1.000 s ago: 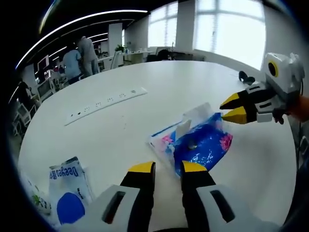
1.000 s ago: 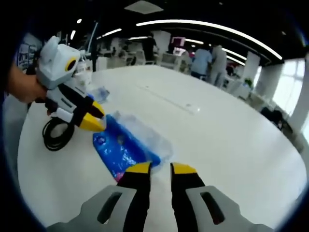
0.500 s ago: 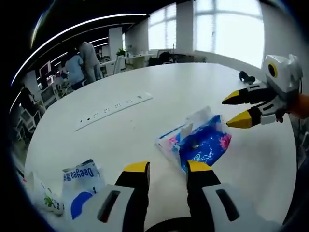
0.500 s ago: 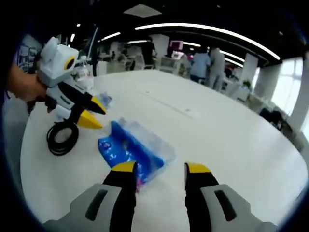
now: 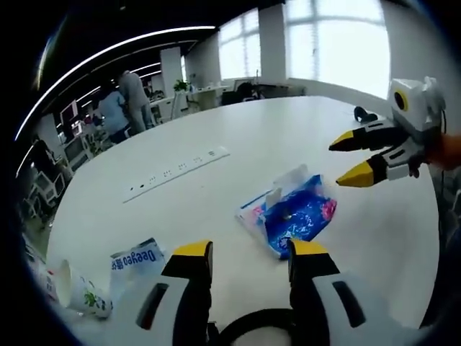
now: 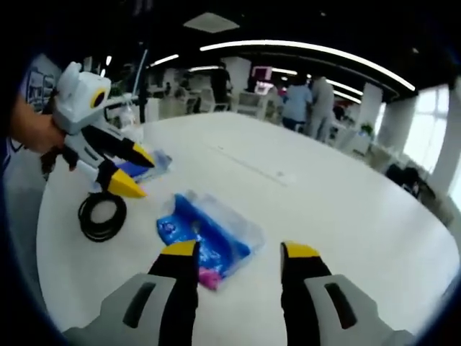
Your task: Arrange the tabletop items into an orderly group along one side of the table until the central work area is clear of visible clutter.
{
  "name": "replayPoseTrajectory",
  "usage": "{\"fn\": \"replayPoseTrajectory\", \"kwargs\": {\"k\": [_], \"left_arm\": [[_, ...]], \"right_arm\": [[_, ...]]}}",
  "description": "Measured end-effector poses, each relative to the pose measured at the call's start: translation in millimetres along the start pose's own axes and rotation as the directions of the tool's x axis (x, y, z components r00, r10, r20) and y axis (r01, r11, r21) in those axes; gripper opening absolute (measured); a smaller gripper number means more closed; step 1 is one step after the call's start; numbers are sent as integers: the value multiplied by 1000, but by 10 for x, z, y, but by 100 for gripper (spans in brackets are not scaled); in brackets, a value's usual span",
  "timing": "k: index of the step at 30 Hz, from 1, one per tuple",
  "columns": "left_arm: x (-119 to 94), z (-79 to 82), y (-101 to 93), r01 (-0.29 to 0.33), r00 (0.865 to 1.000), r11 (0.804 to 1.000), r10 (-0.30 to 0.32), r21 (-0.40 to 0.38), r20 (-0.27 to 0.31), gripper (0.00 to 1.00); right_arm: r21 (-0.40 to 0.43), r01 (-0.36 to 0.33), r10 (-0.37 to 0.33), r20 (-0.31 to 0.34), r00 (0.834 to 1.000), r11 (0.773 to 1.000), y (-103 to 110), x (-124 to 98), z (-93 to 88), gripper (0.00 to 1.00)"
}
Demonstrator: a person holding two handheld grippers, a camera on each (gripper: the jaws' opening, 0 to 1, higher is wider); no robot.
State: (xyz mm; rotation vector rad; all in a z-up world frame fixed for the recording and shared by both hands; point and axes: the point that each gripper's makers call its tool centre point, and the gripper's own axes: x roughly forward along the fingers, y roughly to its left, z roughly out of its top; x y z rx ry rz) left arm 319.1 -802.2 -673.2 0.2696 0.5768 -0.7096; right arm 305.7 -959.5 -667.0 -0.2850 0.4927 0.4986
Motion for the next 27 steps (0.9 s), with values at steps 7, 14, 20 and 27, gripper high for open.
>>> {"fn": "replayPoseTrajectory", "kwargs": {"k": [7, 14, 20, 27], "left_arm": [[-177, 38, 107, -32, 999, 999, 32, 11, 8, 42], [-323, 15, 178, -60, 998, 998, 60, 11, 11, 43], [-432, -1, 223, -71, 997, 997, 71, 16, 15, 44], [-531, -39, 257, -59, 998, 998, 59, 26, 16, 44]], "right_arm": [[-17, -4, 5, 22, 1000, 1000, 83, -63, 97, 42], [-32, -29, 31, 64, 997, 999, 197, -109, 228, 43], [-19, -29, 30, 79, 996, 999, 258, -138, 302, 44], [-4, -13, 13, 82, 997, 1000, 357, -173, 334, 45]]}}
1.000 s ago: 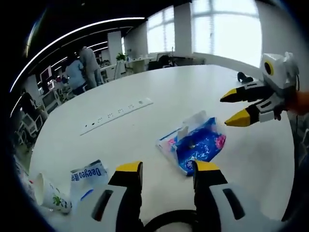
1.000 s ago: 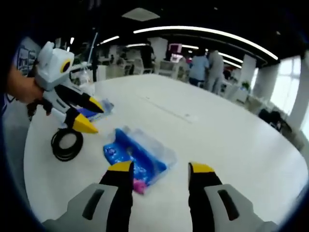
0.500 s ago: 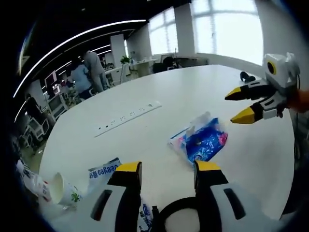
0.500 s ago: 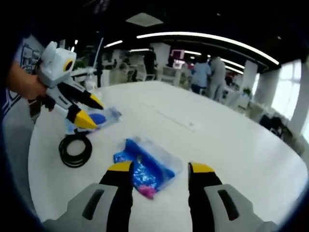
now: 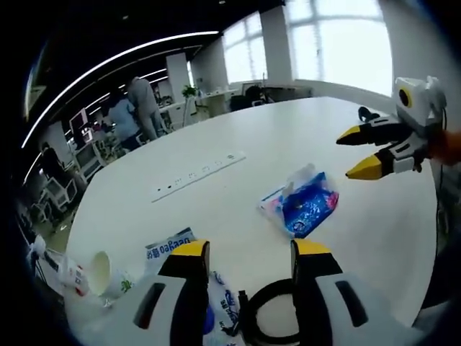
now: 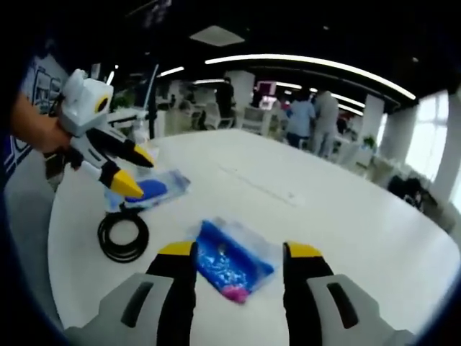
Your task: Arrange the tabletop items into an orderly group along one side of the table until the central work area is clear of visible clutter.
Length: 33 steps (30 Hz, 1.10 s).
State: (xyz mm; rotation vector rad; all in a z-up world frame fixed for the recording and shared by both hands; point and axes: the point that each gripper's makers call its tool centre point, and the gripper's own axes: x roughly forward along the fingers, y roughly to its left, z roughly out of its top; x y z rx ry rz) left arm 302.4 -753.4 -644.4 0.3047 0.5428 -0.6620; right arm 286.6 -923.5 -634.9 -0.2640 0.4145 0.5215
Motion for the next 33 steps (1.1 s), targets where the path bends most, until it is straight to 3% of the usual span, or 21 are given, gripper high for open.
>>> {"fn": "replayPoseTrajectory", "kwargs": {"k": [19, 25, 33], "left_arm": [[-225, -234, 77, 92, 996, 995, -91, 38, -18, 45], [-297, -352, 65, 119, 993, 992, -119, 33, -12, 46], [-399, -525, 68, 141, 990, 989, -141, 30, -20, 56]], "right_arm": [[69, 54, -52, -30, 998, 996, 418, -8, 28, 45], [89, 41, -37, -52, 998, 995, 659, 27, -56, 55], [140, 35, -25, -73, 997, 990, 911, 67, -118, 69]]}}
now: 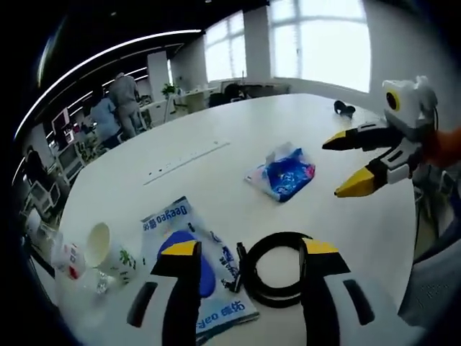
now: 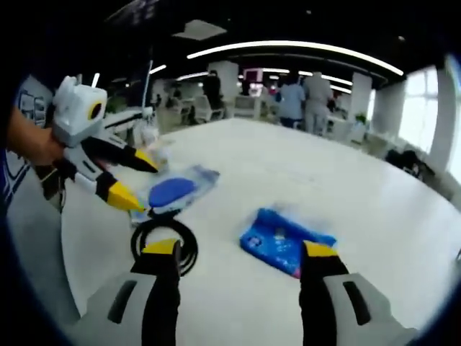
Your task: Arrange the tabletop items into an orderly group along one side of the table until the central work area is clear of visible clutter.
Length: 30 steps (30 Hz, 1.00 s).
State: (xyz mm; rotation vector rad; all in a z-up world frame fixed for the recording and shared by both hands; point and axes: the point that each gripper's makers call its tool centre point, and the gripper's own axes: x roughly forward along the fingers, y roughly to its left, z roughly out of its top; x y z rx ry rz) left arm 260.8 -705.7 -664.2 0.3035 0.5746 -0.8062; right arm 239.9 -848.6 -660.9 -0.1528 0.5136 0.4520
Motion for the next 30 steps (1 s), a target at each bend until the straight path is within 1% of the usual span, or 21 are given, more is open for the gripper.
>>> {"fn": "replayPoseTrajectory", "kwargs": {"k": [10, 12, 14, 19, 21, 23, 24, 25, 28, 30], "left_arm": [[-47, -179, 60, 6, 1000, 1000, -6, -10, -3, 72], [-47, -213, 79, 0, 1000, 1000, 0, -15, -3, 79], [-47, -247, 104, -8, 1000, 1000, 7, -26, -4, 86], [-59, -292, 155, -14, 1000, 999, 14, -38, 11, 93], [-68, -298, 191, -24, 999, 999, 25, -46, 21, 97], [-71, -299, 188, -15, 999, 996, 18, -85, 35, 99], [-71, -321, 192, -13, 999, 995, 16, -97, 34, 99], [-72, -340, 197, -15, 999, 996, 18, -93, 30, 99], [-76, -405, 191, -13, 1000, 995, 15, -96, 23, 96], [-82, -439, 158, 2, 1000, 994, 0, -108, 16, 91]], "right_arm": [[17, -32, 33, -29, 999, 999, 285, 97, -30, 88], [18, -43, 43, -28, 999, 999, 339, 115, -40, 92], [14, -46, 47, -40, 998, 999, 374, 130, -64, 95], [3, -72, 72, -46, 996, 997, 494, 168, -114, 100], [-10, -84, 84, -53, 995, 996, 538, 180, -133, 100], [-26, -98, 96, -62, 993, 995, 586, 194, -157, 100], [-41, -111, 108, -60, 992, 993, 632, 209, -161, 100], [-44, -113, 110, -61, 992, 993, 642, 211, -161, 99], [-80, -124, 120, -53, 991, 989, 688, 221, -137, 90], [-92, -125, 121, -55, 991, 988, 694, 229, -133, 82]]}}
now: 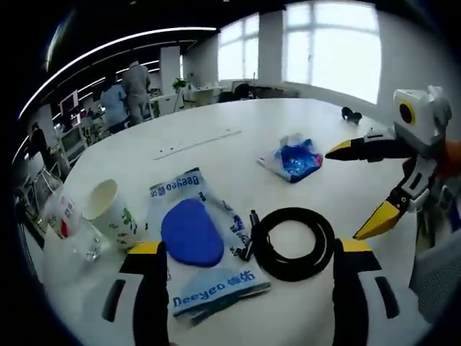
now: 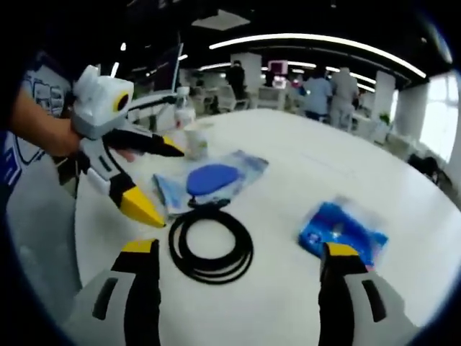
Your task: Arrange the tabletop items into an orderly group along one side of the table until the central work area is clear of visible clutter.
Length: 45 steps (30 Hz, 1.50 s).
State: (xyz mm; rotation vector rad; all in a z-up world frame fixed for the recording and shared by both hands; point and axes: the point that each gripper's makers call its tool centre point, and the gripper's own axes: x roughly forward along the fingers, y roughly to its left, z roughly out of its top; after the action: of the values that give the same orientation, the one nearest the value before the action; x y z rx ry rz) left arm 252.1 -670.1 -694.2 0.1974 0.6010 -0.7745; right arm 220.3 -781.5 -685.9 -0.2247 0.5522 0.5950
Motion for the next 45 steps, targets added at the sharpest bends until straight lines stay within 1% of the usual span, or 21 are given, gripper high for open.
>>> {"fn": "replayPoseTrajectory", "kwargs": {"k": [3, 9, 11, 12, 13, 14, 16, 18, 22, 24, 27, 33, 36, 37, 38, 39, 40, 41, 42, 44, 45], "left_arm": [[-8, -51, -39, 16, 1000, 1000, -16, 7, -14, 81], [-15, -123, -86, 39, 999, 999, -38, 9, -30, 60], [-16, -142, -106, 47, 998, 999, -47, 8, -36, 51], [-17, -154, -125, 56, 998, 998, -55, 3, -41, 46], [-12, -171, -140, 64, 997, 998, -64, 6, -48, 40], [-7, -182, -147, 67, 996, 998, -66, 15, -53, 36], [-1, -186, -155, 67, 996, 998, -66, 8, -55, 34], [12, -179, -165, 69, 996, 997, -70, -21, -54, 30], [51, -199, -180, 77, 994, 996, -80, -47, -69, 18], [80, -214, -197, 79, 994, 995, -84, -63, -77, 16], [111, -247, -215, 73, 993, 993, -81, -91, -87, 15], [138, -333, -210, 52, 990, 993, -64, -103, -122, 13], [149, -335, -208, 44, 991, 993, -57, -106, -123, 12], [152, -331, -219, 46, 991, 993, -58, -104, -123, 12], [159, -334, -231, 49, 990, 994, -61, -99, -127, 12], [164, -359, -243, 54, 987, 997, -63, -63, -147, 12], [168, -367, -251, 58, 986, 998, -64, -39, -155, 11], [185, -348, -273, 60, 987, 997, -67, -49, -144, 11], [193, -349, -292, 67, 986, 997, -74, -49, -151, 12], [196, -355, -305, 74, 984, 997, -72, 6, -161, 13], [198, -358, -303, 73, 984, 997, -70, 15, -162, 13]], "right_arm": [[-10, 1, -2, -4, 1000, 1000, -14, 11, 7, 71], [3, -7, 7, -26, 1000, 1000, -18, 56, -35, 56], [5, -16, 16, -34, 999, 1000, 0, 78, -65, 52], [21, -23, 24, -45, 999, 1000, 15, 89, -95, 51], [76, -46, 52, -86, 995, 996, 65, 98, -179, 47], [100, -55, 66, -104, 992, 993, 74, 116, -221, 45], [81, -53, 61, -96, 994, 995, 59, 133, -219, 43], [86, -66, 75, -101, 992, 994, 83, 144, -235, 40], [91, -87, 98, -132, 986, 992, 113, 187, -289, 30], [97, -97, 110, -138, 984, 991, 123, 214, -302, 28], [91, -105, 121, -183, 976, 990, 117, 254, -395, 24], [125, -117, 139, -191, 972, 985, 130, 298, -425, 20], [118, -126, 149, -207, 967, 985, 153, 311, -449, 14], [108, -130, 150, -202, 968, 986, 158, 311, -438, 13], [106, -130, 149, -205, 967, 986, 156, 312, -438, 13], [112, -130, 151, -206, 967, 985, 153, 313, -437, 13], [144, -126, 155, -212, 965, 981, 146, 307, -436, 11], [144, -125, 154, -217, 964, 982, 128, 305, -439, 9], [145, -126, 156, -222, 963, 981, 116, 308, -446, 6], [135, -132, 161, -231, 959, 982, 120, 292, -463, 4], [137, -135, 165, -233, 959, 981, 126, 285, -467, 4]]}}
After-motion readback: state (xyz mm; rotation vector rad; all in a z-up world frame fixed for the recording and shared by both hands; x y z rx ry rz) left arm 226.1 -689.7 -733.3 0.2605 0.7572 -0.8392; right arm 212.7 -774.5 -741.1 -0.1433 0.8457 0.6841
